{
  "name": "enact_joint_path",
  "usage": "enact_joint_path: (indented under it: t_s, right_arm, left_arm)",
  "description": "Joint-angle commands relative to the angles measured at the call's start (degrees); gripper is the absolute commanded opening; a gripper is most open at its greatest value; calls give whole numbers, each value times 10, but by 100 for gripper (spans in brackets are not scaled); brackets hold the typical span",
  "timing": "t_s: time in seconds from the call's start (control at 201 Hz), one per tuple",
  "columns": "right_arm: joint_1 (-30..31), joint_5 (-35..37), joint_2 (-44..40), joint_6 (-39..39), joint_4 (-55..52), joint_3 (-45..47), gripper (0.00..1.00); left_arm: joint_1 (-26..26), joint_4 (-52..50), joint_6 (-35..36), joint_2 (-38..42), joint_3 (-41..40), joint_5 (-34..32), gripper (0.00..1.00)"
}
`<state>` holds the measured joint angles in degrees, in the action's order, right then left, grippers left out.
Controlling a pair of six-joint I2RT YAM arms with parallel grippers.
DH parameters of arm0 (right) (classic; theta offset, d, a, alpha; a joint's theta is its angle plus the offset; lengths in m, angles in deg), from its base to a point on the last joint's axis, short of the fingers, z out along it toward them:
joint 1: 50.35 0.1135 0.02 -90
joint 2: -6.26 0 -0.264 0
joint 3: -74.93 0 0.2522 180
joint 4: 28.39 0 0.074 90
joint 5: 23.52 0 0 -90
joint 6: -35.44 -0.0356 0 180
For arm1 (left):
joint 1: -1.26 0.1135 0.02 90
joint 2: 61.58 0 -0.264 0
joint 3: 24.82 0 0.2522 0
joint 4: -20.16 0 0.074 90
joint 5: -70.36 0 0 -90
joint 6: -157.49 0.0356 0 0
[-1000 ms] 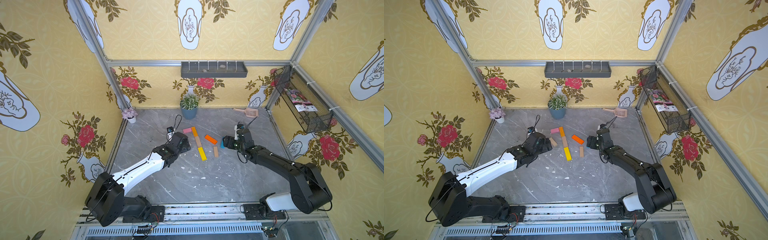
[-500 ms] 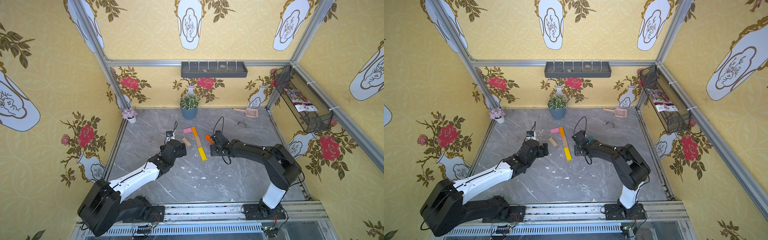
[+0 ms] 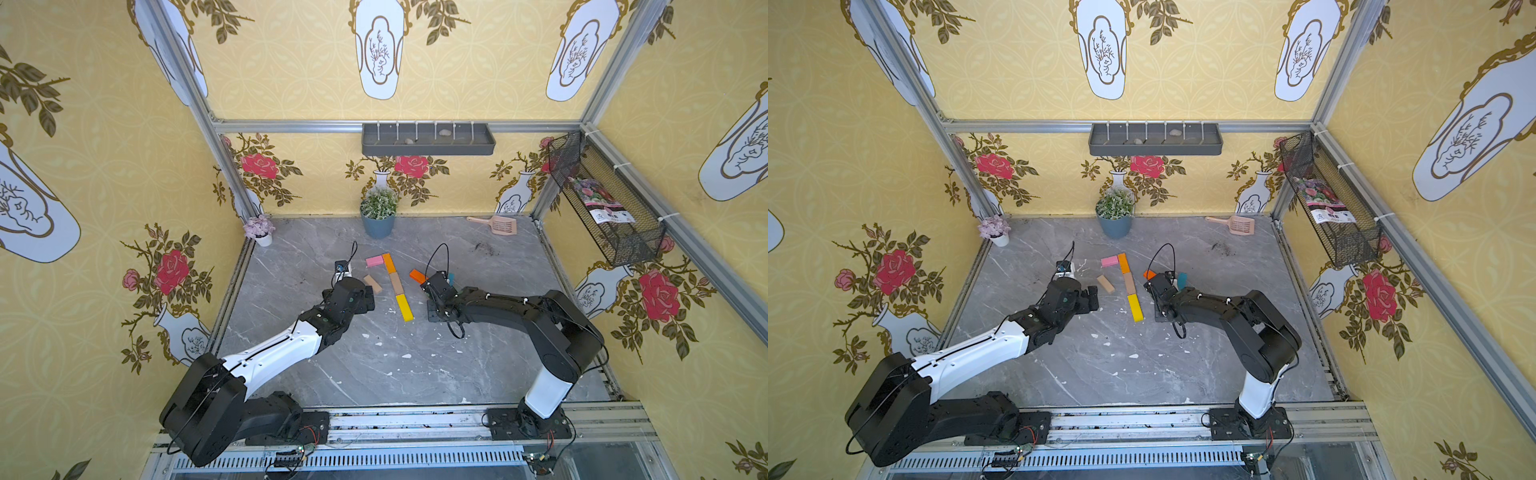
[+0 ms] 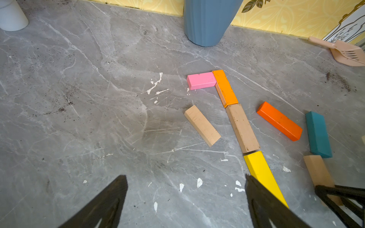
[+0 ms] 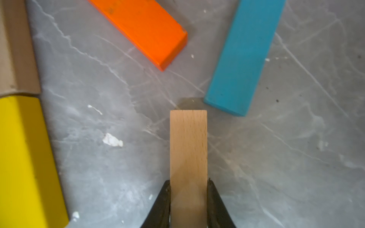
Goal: Assemble a giraffe with building blocks
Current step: Move the building block to the center of the board, then pick up the building block from the center of the board.
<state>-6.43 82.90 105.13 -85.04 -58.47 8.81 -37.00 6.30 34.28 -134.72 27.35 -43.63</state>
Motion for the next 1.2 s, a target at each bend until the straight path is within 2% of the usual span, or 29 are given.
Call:
enact_joint_path:
  t_s: [0.0,0.344,0.573,0.627,0.682,0.767,0.832,0.946,1.056,1.1,1.19]
  right_arm:
    - [-6,20,-22,-15,2,24,22]
    - [-99,-12,-120,-32,22,104,22]
    - [-111,5,-87,-56,-2,77,22]
    - [-116,22,-73,-70,-18,67,22]
    - [-126,25,-61,-72,-21,64,22]
    - [-138,15,-53,-78,-23,62,22]
    - [-139,15,-54,-83,-23,64,23]
    - [-143,18,-64,-94,-20,70,28]
    - [-153,16,-90,-87,-14,71,52]
    - [-162,14,-105,-78,-11,69,66]
    - [-198,1,-133,-54,13,74,73]
  left_arm:
    - [1,-1,8,-2,4,3,94]
    - [1,-4,14,-14,8,-3,95]
    - [1,-7,17,-36,20,1,95]
    - [1,-33,-1,-54,41,-5,96]
    - [1,-100,-30,-79,84,-4,96]
    - [1,-192,-74,-109,153,16,95]
    - [0,-220,-119,-119,180,44,94]
    - [-1,-234,-174,-137,217,91,93]
    - [-16,-256,-224,-162,255,104,93]
    - [-30,-264,-234,-172,272,102,93]
    - [-62,-298,-260,-202,318,74,95]
